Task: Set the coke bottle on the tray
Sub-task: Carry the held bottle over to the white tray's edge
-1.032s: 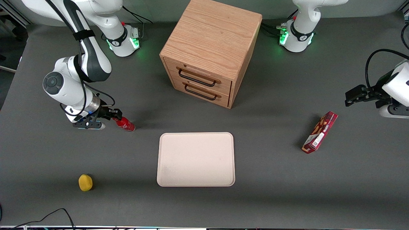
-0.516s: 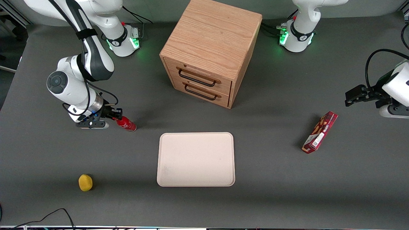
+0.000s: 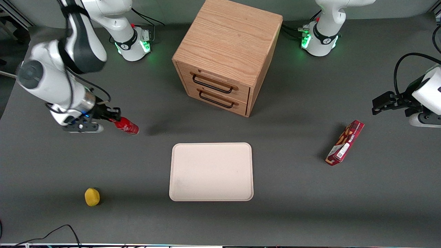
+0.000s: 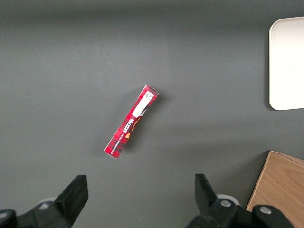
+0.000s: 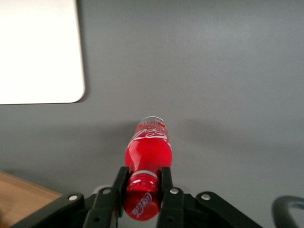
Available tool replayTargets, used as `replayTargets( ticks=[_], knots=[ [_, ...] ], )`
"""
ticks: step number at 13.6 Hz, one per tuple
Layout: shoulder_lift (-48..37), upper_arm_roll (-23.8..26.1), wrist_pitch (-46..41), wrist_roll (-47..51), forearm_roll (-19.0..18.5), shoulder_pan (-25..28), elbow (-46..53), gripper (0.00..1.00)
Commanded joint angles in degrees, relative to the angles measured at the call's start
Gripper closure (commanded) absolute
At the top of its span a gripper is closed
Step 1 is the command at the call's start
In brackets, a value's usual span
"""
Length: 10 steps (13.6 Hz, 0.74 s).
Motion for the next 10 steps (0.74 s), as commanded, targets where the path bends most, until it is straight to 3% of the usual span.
replayTargets(
  ticks=[1, 4, 6, 10],
  knots=[
    [6.21, 1.99, -13.19, 2.80, -1.43, 0.23, 20.06, 1.00],
    [21.12, 7.43, -23.57, 10.43, -5.91, 0.66, 43.51, 1.00],
    [30.98, 9.90, -23.87, 16.84, -6.36, 1.19, 55.50, 1.00],
    [41.63, 11.76, -11.77, 24.52, -10.57, 2.60, 58.89, 1.00]
  ],
)
